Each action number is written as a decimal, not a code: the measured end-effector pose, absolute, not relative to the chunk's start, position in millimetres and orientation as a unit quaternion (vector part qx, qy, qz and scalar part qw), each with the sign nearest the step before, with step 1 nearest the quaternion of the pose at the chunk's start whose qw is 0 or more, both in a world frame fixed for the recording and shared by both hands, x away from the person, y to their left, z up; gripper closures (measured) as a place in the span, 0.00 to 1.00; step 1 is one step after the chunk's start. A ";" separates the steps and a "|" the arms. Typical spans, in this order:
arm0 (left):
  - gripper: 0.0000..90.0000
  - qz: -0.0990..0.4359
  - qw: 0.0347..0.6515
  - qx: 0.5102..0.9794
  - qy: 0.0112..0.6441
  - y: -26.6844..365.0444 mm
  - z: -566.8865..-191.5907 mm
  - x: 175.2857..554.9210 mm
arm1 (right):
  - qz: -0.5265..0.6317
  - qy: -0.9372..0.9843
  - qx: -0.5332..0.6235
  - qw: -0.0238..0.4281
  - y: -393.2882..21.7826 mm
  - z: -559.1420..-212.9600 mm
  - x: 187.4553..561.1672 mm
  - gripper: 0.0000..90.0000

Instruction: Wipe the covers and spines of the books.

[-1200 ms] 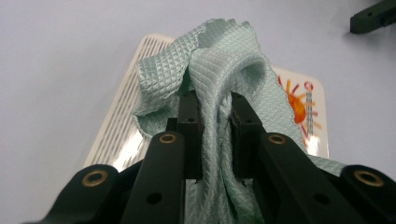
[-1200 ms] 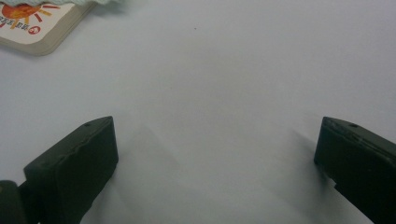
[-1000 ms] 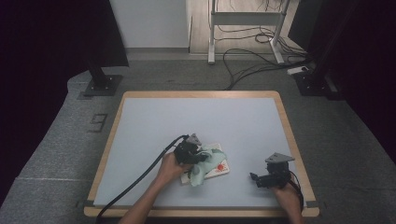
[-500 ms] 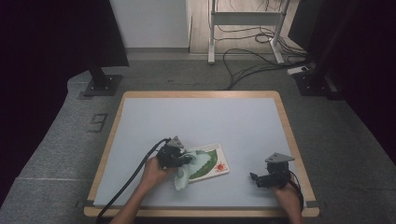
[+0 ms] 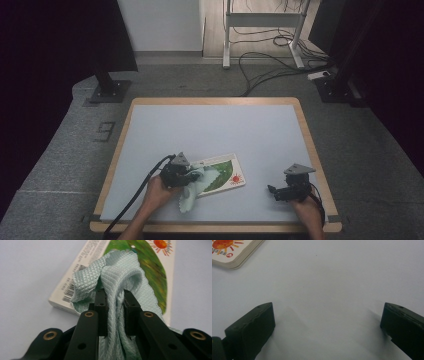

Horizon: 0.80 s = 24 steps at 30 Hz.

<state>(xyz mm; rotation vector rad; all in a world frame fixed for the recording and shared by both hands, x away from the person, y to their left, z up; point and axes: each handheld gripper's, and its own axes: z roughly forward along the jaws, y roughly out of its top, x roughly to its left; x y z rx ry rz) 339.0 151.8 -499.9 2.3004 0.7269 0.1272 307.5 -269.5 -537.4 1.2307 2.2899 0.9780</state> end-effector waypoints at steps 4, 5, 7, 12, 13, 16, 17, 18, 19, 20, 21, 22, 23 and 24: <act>0.86 0.045 0.359 0.890 0.277 150.8 -500.4 330.8 | 0.346 0.811 0.436 0.181 -269.5 -537.4 307.5 0.00; 0.85 0.047 0.357 0.891 0.276 149.3 -500.2 329.6 | 0.346 0.811 0.436 0.181 -269.5 -537.4 307.5 0.00; 0.85 0.043 0.358 0.891 0.276 147.5 -500.2 330.1 | 0.346 0.811 0.436 0.181 -269.5 -537.4 307.5 0.00; 0.85 0.031 0.367 0.888 0.274 137.7 -502.1 335.8 | 0.346 0.811 0.436 0.181 -269.5 -537.4 307.5 0.00; 0.85 0.031 0.364 0.890 0.271 133.1 -501.8 336.9 | 0.346 0.811 0.436 0.181 -269.5 -537.4 307.5 0.00; 0.85 0.029 0.362 0.894 0.264 122.3 -501.8 339.9 | 0.346 0.811 0.436 0.181 -269.5 -537.4 307.6 0.00; 0.85 0.029 0.361 0.895 0.260 117.2 -501.6 341.3 | 0.346 0.811 0.436 0.181 -269.5 -537.4 307.5 0.00; 0.85 0.029 0.361 0.895 0.259 114.2 -501.7 342.1 | 0.346 0.811 0.436 0.181 -269.5 -537.4 307.5 0.00; 0.86 0.026 0.361 0.896 0.258 109.8 -502.0 343.9 | 0.346 0.811 0.436 0.181 -269.5 -537.4 307.5 0.00; 0.86 0.026 0.357 0.898 0.254 106.5 -501.5 345.5 | 0.346 0.811 0.436 0.181 -269.5 -537.4 307.6 0.00; 0.85 0.026 0.356 0.899 0.253 102.9 -501.4 346.7 | 0.346 0.811 0.436 0.181 -269.5 -537.4 307.5 0.00; 0.86 0.025 0.357 0.900 0.251 100.1 -501.6 348.3 | 0.346 0.811 0.436 0.181 -269.5 -537.4 307.5 0.00; 0.85 0.023 0.357 0.900 0.250 98.0 -501.7 349.6 | 0.346 0.811 0.436 0.181 -269.5 -537.4 307.5 0.00; 0.85 0.023 0.356 0.900 0.250 95.3 -501.5 351.0 | 0.346 0.811 0.436 0.181 -269.5 -537.4 307.5 0.00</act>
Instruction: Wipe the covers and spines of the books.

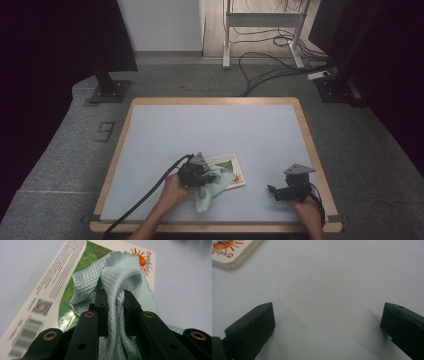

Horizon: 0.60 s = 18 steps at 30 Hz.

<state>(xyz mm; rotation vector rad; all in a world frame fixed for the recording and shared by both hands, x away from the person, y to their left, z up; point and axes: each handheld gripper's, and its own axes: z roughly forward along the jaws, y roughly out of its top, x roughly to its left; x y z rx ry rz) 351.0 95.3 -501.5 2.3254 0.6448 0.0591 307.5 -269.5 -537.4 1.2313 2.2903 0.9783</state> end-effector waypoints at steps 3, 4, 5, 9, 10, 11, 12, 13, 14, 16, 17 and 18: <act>0.86 0.018 0.360 0.899 0.248 87.7 -502.5 355.3 | 0.346 0.811 0.436 0.181 -269.5 -537.4 307.6 0.00; 0.85 0.015 0.361 0.899 0.248 85.5 -502.7 357.1 | 0.346 0.811 0.436 0.181 -269.5 -537.4 307.6 0.00; 0.86 0.013 0.360 0.899 0.248 83.3 -502.6 358.9 | 0.346 0.811 0.436 0.181 -269.5 -537.4 307.6 0.00; 0.86 0.008 0.361 0.899 0.246 72.6 -503.2 365.1 | 0.346 0.811 0.436 0.181 -269.5 -537.3 307.6 0.00; 0.86 0.008 0.359 0.900 0.245 69.7 -502.8 366.5 | 0.346 0.811 0.436 0.181 -269.5 -537.4 307.5 0.00; 0.86 0.010 0.358 0.901 0.244 66.5 -502.7 367.9 | 0.346 0.811 0.436 0.181 -269.6 -537.4 307.6 0.00; 0.86 0.008 0.359 0.901 0.244 63.6 -502.8 369.3 | 0.346 0.811 0.436 0.180 -269.6 -537.3 307.6 0.00; 0.86 0.006 0.358 0.901 0.243 60.1 -503.0 371.7 | 0.346 0.811 0.436 0.180 -269.6 -537.3 307.6 0.00; 0.86 0.006 0.358 0.902 0.242 57.6 -502.9 372.7 | 0.346 0.811 0.436 0.180 -269.6 -537.3 307.6 0.00; 0.86 0.006 0.357 0.903 0.239 50.6 -503.1 374.2 | 0.346 0.811 0.436 0.180 -269.6 -537.3 307.6 0.00; 0.86 0.005 0.356 0.904 0.236 47.1 -502.9 375.1 | 0.346 0.811 0.436 0.180 -269.6 -537.3 307.6 0.00; 0.86 0.005 0.354 0.906 0.233 42.5 -502.6 375.7 | 0.346 0.811 0.436 0.180 -269.6 -537.3 307.6 0.00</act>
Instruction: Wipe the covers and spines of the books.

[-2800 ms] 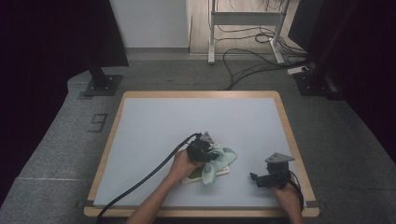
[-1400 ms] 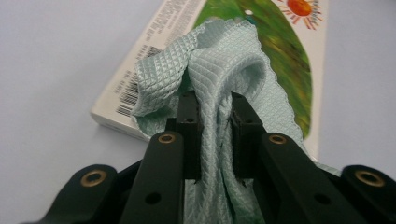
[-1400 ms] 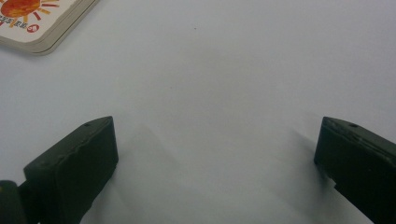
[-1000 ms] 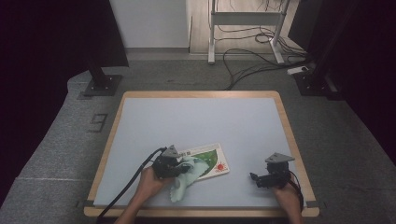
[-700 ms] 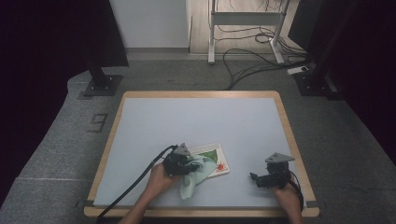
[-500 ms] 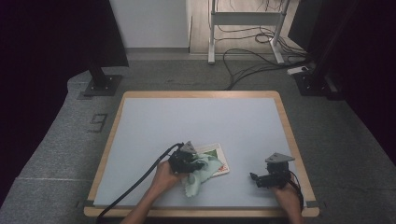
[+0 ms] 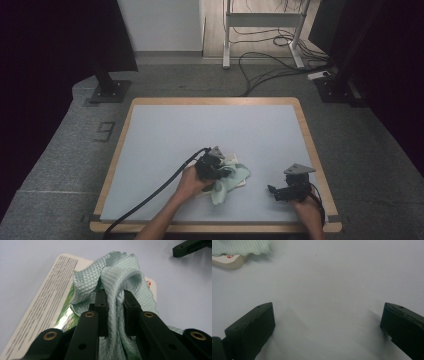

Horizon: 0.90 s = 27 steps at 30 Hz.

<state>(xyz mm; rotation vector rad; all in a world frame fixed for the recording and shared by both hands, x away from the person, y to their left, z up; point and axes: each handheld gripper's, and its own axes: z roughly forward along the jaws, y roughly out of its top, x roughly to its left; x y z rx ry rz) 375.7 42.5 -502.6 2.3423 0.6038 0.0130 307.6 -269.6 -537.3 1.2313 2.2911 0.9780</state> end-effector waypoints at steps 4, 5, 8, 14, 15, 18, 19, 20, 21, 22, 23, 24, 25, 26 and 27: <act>0.86 0.003 0.351 0.909 0.225 30.1 -502.5 378.0 | 0.346 0.811 0.436 0.180 -269.6 -537.3 307.6 0.00; 0.86 0.001 0.353 0.908 0.225 26.2 -502.9 378.7 | 0.346 0.811 0.436 0.180 -269.6 -537.3 307.6 0.00; 0.86 0.000 0.351 0.910 0.221 17.5 -503.0 381.1 | 0.346 0.811 0.436 0.180 -269.5 -537.3 307.6 0.00; 0.86 0.001 0.348 0.913 0.211 2.9 -503.0 381.4 | 0.346 0.811 0.436 0.180 -269.5 -537.4 307.6 0.00; 0.86 -0.001 0.350 0.913 0.210 0.6 -503.6 379.8 | 0.346 0.811 0.436 0.180 -269.6 -537.3 307.6 0.00; 0.86 -0.010 0.355 0.912 0.204 -1.6 -504.9 376.1 | 0.346 0.811 0.436 0.180 -269.5 -537.4 307.6 0.00; 0.86 -0.012 0.356 0.913 0.201 -2.2 -505.0 374.2 | 0.346 0.811 0.436 0.180 -269.5 -537.3 307.6 0.00; 0.86 -0.013 0.357 0.912 0.203 -2.6 -505.0 373.0 | 0.346 0.811 0.436 0.181 -269.5 -537.4 307.5 0.00; 0.86 -0.016 0.356 0.913 0.199 -3.0 -504.9 371.3 | 0.346 0.811 0.436 0.181 -269.5 -537.4 307.5 0.00; 0.86 -0.017 0.355 0.914 0.196 -3.3 -504.8 370.1 | 0.346 0.811 0.436 0.180 -269.6 -537.3 307.5 0.00; 0.86 -0.016 0.354 0.915 0.193 -3.8 -504.5 367.7 | 0.346 0.811 0.436 0.181 -269.6 -537.4 307.5 0.00; 0.86 -0.016 0.352 0.916 0.190 -3.9 -504.3 365.8 | 0.346 0.811 0.436 0.181 -269.6 -537.4 307.5 0.00; 0.86 -0.014 0.352 0.917 0.188 -3.9 -504.3 363.8 | 0.346 0.811 0.436 0.181 -269.6 -537.4 307.5 0.00; 0.86 -0.012 0.350 0.918 0.186 -3.4 -504.0 362.5 | 0.346 0.811 0.436 0.181 -269.6 -537.4 307.5 0.00; 0.86 -0.012 0.349 0.919 0.183 -2.7 -503.7 361.1 | 0.346 0.811 0.436 0.181 -269.5 -537.4 307.5 0.00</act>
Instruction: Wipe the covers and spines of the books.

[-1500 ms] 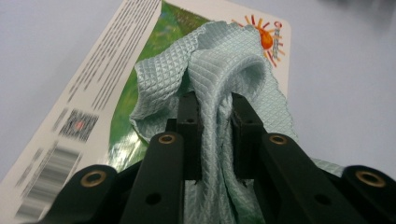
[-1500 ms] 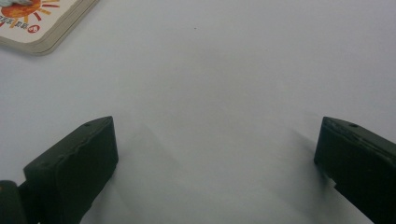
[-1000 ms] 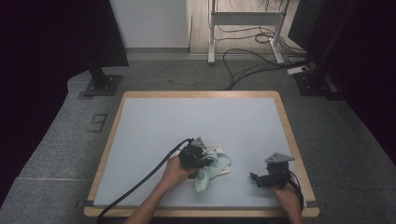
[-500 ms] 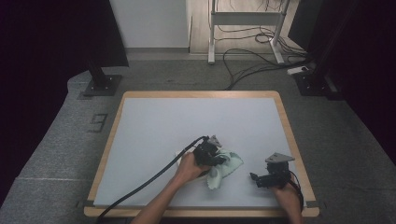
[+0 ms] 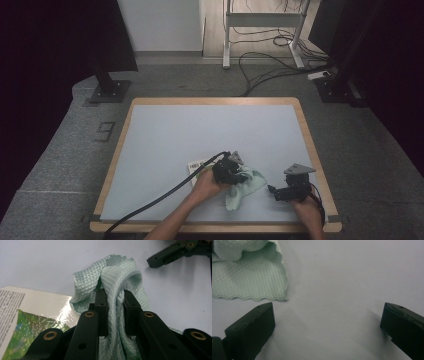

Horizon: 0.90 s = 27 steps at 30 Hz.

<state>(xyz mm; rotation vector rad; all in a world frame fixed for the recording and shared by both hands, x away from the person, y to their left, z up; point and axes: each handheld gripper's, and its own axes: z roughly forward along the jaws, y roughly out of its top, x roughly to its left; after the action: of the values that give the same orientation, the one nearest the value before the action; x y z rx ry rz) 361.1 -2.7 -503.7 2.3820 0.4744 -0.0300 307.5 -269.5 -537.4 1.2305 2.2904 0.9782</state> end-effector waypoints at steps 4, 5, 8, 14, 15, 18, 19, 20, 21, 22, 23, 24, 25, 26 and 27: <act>0.86 -0.011 0.347 0.920 0.183 5.2 -503.2 356.0 | 0.346 0.811 0.435 0.181 -269.5 -537.4 307.4 0.00; 0.86 -0.012 0.348 0.919 0.185 8.2 -503.4 355.3 | 0.347 0.811 0.435 0.181 -269.5 -537.4 307.4 0.00; 0.86 -0.017 0.353 0.916 0.190 19.2 -503.8 353.6 | 0.347 0.811 0.435 0.181 -269.5 -537.4 307.4 0.00; 0.86 -0.011 0.352 0.915 0.198 36.4 -503.0 348.4 | 0.346 0.811 0.435 0.182 -269.5 -537.4 307.4 0.00; 0.86 -0.009 0.352 0.914 0.200 42.0 -502.7 346.8 | 0.346 0.811 0.435 0.181 -269.5 -537.4 307.4 0.00; 0.86 -0.006 0.350 0.914 0.204 53.1 -502.2 344.7 | 0.346 0.811 0.435 0.181 -269.5 -537.4 307.4 0.00; 0.86 -0.005 0.351 0.913 0.207 57.2 -502.1 343.5 | 0.346 0.811 0.435 0.181 -269.5 -537.4 307.4 0.00; 0.86 -0.004 0.352 0.912 0.209 63.8 -502.0 342.2 | 0.346 0.811 0.435 0.182 -269.4 -537.4 307.4 0.00; 0.86 -0.003 0.352 0.912 0.213 68.1 -501.9 341.4 | 0.346 0.811 0.435 0.181 -269.4 -537.4 307.4 0.00; 0.86 -0.002 0.353 0.910 0.216 72.1 -501.8 340.4 | 0.346 0.811 0.435 0.181 -269.4 -537.4 307.4 0.00; 0.86 -0.001 0.354 0.910 0.218 76.1 -501.8 339.6 | 0.346 0.811 0.435 0.181 -269.5 -537.4 307.4 0.00; 0.86 -0.001 0.355 0.908 0.222 79.8 -502.0 338.6 | 0.346 0.811 0.436 0.181 -269.4 -537.4 307.4 0.00; 0.86 0.000 0.355 0.908 0.223 83.2 -501.8 337.9 | 0.346 0.811 0.435 0.182 -269.4 -537.4 307.4 0.00; 0.86 0.001 0.355 0.907 0.225 86.3 -501.6 336.8 | 0.346 0.811 0.436 0.181 -269.4 -537.4 307.4 0.00; 0.86 0.004 0.354 0.907 0.227 89.2 -501.3 335.6 | 0.346 0.811 0.436 0.181 -269.4 -537.4 307.4 0.00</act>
<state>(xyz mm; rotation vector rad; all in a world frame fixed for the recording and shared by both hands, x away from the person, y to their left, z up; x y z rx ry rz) 335.6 89.2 -501.3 2.3461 0.5879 0.0101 307.4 -269.4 -537.4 1.2298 2.2895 0.9781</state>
